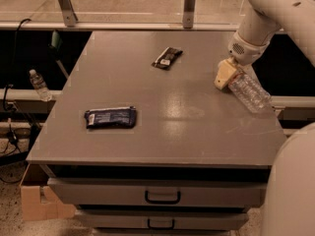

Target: Place water bottle upright

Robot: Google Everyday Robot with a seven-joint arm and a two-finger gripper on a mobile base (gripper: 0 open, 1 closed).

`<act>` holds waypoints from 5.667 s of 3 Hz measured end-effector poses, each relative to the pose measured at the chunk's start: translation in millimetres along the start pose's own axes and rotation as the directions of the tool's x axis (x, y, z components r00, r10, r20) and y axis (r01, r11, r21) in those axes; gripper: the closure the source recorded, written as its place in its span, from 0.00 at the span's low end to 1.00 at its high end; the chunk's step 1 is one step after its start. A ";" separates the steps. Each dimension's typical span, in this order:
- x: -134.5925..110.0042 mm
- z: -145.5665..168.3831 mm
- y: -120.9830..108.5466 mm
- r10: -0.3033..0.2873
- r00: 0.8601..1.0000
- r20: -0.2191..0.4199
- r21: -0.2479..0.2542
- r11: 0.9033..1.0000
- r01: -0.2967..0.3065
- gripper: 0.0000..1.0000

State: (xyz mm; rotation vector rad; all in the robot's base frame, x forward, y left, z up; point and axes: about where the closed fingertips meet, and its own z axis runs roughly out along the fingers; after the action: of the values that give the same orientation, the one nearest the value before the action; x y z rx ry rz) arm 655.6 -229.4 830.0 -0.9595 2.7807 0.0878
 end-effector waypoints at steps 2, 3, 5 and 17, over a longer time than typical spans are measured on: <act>-17.8 -13.5 12.5 -0.091 0.993 0.070 -0.041 0.995 0.094 1.00; -44.9 -49.7 33.3 -0.218 0.951 0.221 -0.085 0.967 0.241 1.00; -79.1 -120.2 77.0 -0.411 0.721 0.557 -0.152 0.804 0.576 1.00; 0.4 -167.7 97.0 -0.041 -0.061 0.997 0.073 0.571 0.817 1.00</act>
Offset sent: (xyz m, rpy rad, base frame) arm 0.0052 0.0602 0.0603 0.2050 -0.1302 0.3415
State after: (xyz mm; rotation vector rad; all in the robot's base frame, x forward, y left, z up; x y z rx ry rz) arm 567.5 -173.4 993.2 -1.2631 0.9184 1.1168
